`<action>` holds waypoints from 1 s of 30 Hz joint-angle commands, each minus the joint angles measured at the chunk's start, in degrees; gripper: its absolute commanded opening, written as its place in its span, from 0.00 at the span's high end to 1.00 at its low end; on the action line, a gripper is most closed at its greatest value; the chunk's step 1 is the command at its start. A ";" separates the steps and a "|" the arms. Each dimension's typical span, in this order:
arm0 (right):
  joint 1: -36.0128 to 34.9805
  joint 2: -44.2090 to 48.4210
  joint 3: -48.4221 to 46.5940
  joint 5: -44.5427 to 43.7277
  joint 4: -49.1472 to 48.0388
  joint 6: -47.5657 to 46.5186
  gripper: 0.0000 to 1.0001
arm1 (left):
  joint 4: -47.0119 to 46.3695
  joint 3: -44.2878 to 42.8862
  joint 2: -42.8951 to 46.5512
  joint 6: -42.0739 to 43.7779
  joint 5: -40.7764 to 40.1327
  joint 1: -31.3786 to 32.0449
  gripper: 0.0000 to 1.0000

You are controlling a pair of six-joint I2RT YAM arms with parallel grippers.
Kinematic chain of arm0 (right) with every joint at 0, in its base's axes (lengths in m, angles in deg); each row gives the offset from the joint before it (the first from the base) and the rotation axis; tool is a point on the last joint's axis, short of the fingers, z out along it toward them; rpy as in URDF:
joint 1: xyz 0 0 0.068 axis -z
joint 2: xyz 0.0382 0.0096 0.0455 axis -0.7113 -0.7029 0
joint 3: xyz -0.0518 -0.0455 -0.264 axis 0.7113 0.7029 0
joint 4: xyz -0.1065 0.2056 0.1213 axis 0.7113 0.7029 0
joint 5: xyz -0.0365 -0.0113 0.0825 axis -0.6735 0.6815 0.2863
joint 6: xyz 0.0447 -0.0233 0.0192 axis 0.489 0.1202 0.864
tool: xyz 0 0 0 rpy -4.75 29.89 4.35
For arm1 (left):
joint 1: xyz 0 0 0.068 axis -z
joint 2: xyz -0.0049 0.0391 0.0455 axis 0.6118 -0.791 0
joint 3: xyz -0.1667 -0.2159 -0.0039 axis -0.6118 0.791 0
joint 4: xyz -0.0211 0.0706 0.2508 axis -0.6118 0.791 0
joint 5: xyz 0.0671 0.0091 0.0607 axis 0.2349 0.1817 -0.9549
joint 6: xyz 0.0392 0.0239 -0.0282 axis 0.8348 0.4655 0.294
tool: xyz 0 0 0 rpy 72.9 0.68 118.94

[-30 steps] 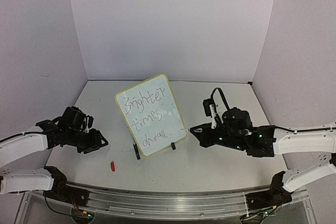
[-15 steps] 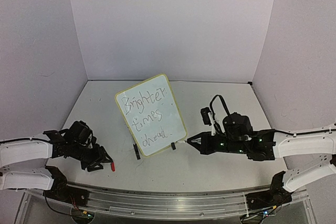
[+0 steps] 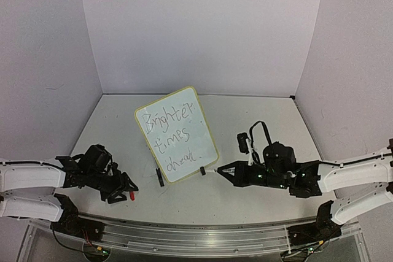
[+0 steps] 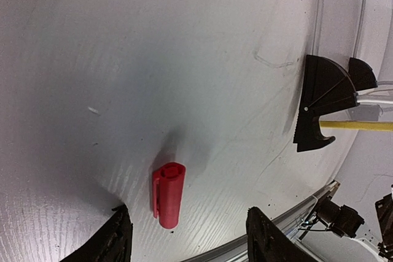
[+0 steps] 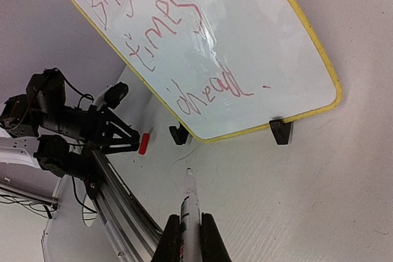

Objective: Write a sentence on the whiteboard
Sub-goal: Adjust the pen cap at the center of the board.

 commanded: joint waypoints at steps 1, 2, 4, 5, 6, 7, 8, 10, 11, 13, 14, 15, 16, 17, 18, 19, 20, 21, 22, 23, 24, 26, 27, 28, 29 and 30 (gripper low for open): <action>-0.64 2.77 1.05 -2.87 -4.83 2.14 1.00 | -4.27 -0.52 -3.44 -1.45 -0.16 2.72 0.37; -0.66 3.12 1.30 -3.08 -4.84 2.15 1.00 | -5.08 -0.52 -4.06 -1.91 -0.21 3.09 0.37; -0.72 3.93 1.65 -3.48 -4.68 2.15 1.00 | -7.17 -0.48 -5.07 -3.16 -0.46 4.12 0.37; -0.73 4.36 1.77 -3.65 -4.49 2.14 1.00 | -8.20 -0.51 -5.58 -3.62 -0.90 4.73 0.37; -0.72 4.77 1.91 -3.87 -4.32 2.13 1.00 | -8.91 -0.59 -6.24 -3.93 -1.61 5.16 0.37; -0.72 5.07 2.04 -4.06 -4.08 2.07 1.00 | -9.55 -0.76 -6.84 -4.05 -2.19 5.57 0.37; -0.73 5.34 2.14 -4.13 -3.90 2.03 1.00 | -10.22 -0.97 -7.60 -4.10 -2.78 5.82 0.38; -0.71 5.99 2.24 -4.16 -3.49 2.00 1.00 | -12.32 -1.22 -8.87 -4.39 -3.46 6.08 0.38; -0.70 6.25 2.28 -4.64 -3.21 2.04 1.00 | -13.46 -1.40 -9.58 -4.52 -3.56 6.17 0.38; -0.70 6.77 2.36 -5.88 -2.66 2.04 1.00 | -15.15 -2.17 -11.04 -4.52 -3.89 6.35 0.38; -0.68 7.05 2.52 -6.13 -2.53 2.12 1.00 | -15.56 -2.69 -11.90 -4.19 -4.17 6.46 0.38; -0.71 7.33 2.68 -6.51 -2.48 2.15 1.00 | -16.11 -3.20 -12.87 -3.70 -4.48 6.53 0.38; -0.68 7.56 2.81 -6.78 -2.37 2.22 1.00 | -16.77 -3.57 -13.67 -3.33 -4.72 6.54 0.38; -0.73 7.86 2.93 -7.06 -2.26 2.22 1.00 | -17.26 -3.94 -14.18 -2.89 -4.91 6.55 0.38; -0.76 8.12 3.09 -7.31 -2.18 2.23 1.00 | -17.57 -4.28 -14.47 -2.38 -5.06 6.59 0.38; -0.75 8.35 3.14 -7.50 -2.07 2.25 1.00 | -17.63 -4.72 -14.36 -1.82 -5.08 6.58 0.38; -0.75 8.63 3.18 -7.65 -1.83 2.21 1.00 | -17.64 -5.15 -13.80 -1.10 -5.03 6.59 0.38; -0.74 8.85 3.16 -7.73 -1.52 2.09 1.00 | -17.39 -5.38 -12.62 -0.19 -5.07 6.61 0.38; -0.74 9.12 3.17 -7.84 -1.25 2.02 1.00 | -16.51 -5.56 -11.27 0.68 -5.27 6.63 0.38; -0.73 9.41 3.18 -7.97 -1.05 1.97 1.00 | -15.16 -5.65 -9.37 1.62 -5.72 6.63 0.38; -0.70 9.59 3.15 -8.05 -0.89 1.86 1.00 | -13.41 -5.67 -7.28 2.64 -6.30 6.63 0.38; -0.77 9.91 3.14 -8.16 -0.61 1.66 1.00 | -9.54 -5.59 -3.53 4.24 -7.17 6.63 0.37; -0.79 10.02 3.07 -8.24 -0.52 1.54 1.00 | -7.77 -5.52 -1.73 4.89 -7.80 6.63 0.36; -0.77 10.07 2.99 -8.22 -0.38 1.45 1.00 | -5.59 -5.48 -0.35 5.56 -8.46 6.59 0.36; -0.72 10.08 2.86 -8.20 -0.25 1.36 1.00 | -3.90 -5.53 0.94 6.40 -9.15 6.56 0.36; -0.71 10.07 2.69 -8.18 -0.07 1.26 1.00 | -2.41 -5.61 2.14 7.33 -9.90 6.55 0.35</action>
